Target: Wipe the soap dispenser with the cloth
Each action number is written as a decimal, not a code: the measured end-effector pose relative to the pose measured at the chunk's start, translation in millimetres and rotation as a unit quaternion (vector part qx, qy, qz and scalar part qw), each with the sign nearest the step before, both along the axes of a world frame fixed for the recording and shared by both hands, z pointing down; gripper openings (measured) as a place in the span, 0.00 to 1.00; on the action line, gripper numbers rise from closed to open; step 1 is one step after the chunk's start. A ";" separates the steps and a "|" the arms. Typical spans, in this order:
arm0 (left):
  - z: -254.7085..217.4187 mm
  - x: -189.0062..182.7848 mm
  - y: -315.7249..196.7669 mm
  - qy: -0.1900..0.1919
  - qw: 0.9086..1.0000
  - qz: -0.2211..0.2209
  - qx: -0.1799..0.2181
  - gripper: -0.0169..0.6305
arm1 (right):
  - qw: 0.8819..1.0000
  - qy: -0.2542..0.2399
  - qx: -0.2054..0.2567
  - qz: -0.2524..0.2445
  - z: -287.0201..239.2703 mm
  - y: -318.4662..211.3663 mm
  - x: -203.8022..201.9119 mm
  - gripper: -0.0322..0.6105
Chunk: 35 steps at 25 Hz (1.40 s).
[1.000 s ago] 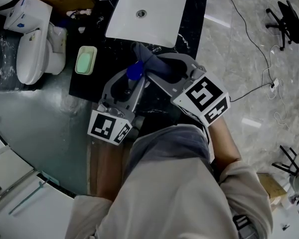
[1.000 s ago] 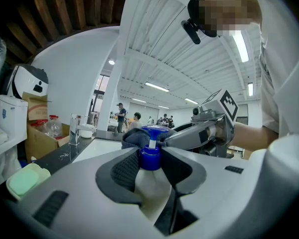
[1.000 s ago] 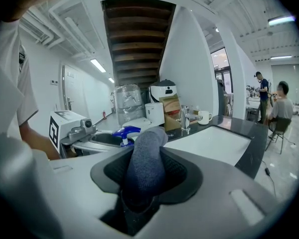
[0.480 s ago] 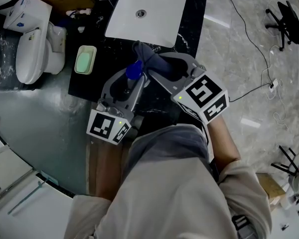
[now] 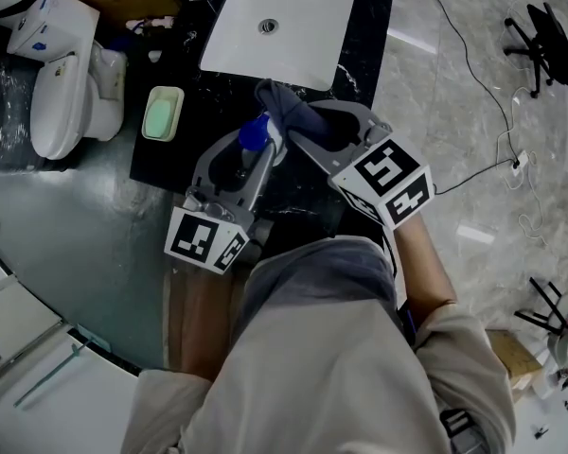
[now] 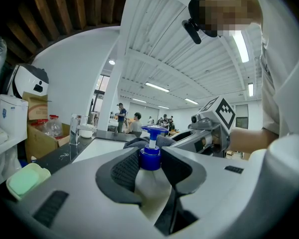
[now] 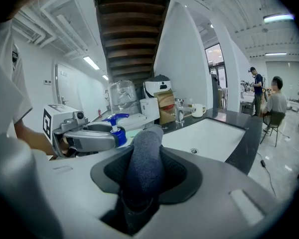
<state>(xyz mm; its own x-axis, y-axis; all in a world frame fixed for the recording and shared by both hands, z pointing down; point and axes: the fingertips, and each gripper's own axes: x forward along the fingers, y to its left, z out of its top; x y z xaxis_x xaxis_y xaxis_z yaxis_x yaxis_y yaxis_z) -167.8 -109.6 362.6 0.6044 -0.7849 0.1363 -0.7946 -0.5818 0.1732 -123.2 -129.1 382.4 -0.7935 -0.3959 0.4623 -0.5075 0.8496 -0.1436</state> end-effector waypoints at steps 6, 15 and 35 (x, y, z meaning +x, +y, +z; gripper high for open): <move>0.8 0.0 -1.2 -0.001 1.000 0.000 0.000 0.24 | 1.000 0.025 -0.012 0.002 18.8 0.2 3.5 0.26; 0.6 0.7 -0.6 -0.002 1.000 -0.002 0.000 0.24 | 0.998 0.051 -0.041 0.000 56.1 9.3 4.8 0.26; 0.7 0.8 -0.5 0.000 1.000 -0.004 0.000 0.24 | 0.989 0.097 -0.108 -0.024 102.3 50.9 -0.8 0.26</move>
